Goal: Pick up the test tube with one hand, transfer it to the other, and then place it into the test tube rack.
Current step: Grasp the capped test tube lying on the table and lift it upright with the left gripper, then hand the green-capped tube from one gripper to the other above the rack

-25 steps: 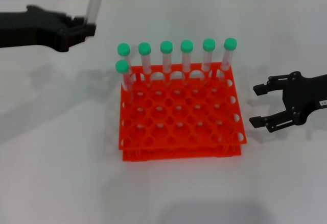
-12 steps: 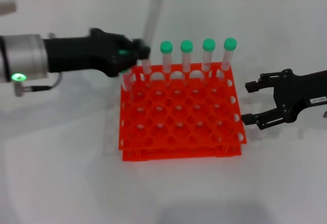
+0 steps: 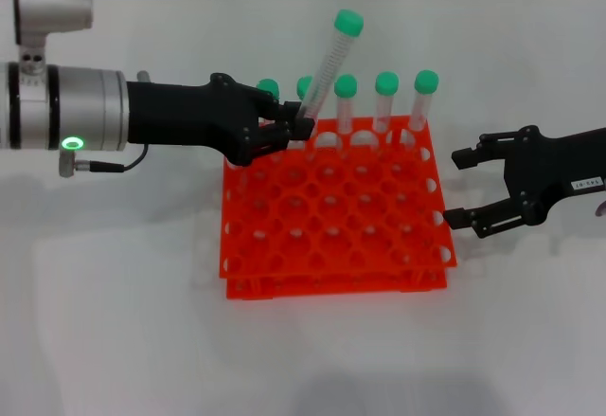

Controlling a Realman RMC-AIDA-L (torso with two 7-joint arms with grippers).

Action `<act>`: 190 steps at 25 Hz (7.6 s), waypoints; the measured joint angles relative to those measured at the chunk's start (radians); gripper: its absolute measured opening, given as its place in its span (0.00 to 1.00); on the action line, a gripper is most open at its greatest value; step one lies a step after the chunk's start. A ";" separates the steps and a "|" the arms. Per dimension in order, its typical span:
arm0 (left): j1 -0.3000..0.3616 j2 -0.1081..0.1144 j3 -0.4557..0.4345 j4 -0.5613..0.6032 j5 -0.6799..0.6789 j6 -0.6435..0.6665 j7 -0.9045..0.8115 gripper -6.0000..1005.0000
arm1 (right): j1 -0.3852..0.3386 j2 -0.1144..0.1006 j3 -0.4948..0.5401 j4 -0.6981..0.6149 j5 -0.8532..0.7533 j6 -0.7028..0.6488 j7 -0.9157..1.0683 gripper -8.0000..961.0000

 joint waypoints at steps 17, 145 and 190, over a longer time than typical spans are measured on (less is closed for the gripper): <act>-0.079 0.002 0.001 -0.008 0.146 -0.006 -0.051 0.19 | 0.001 0.009 0.000 0.000 0.002 0.006 -0.010 0.88; -0.095 -0.042 0.016 -0.017 0.150 -0.069 0.029 0.20 | 0.054 0.063 0.007 0.313 0.578 0.076 -0.063 0.57; 0.005 -0.040 0.015 0.336 0.175 0.127 -0.319 0.50 | 0.056 0.055 0.009 0.298 0.578 0.053 -0.057 0.30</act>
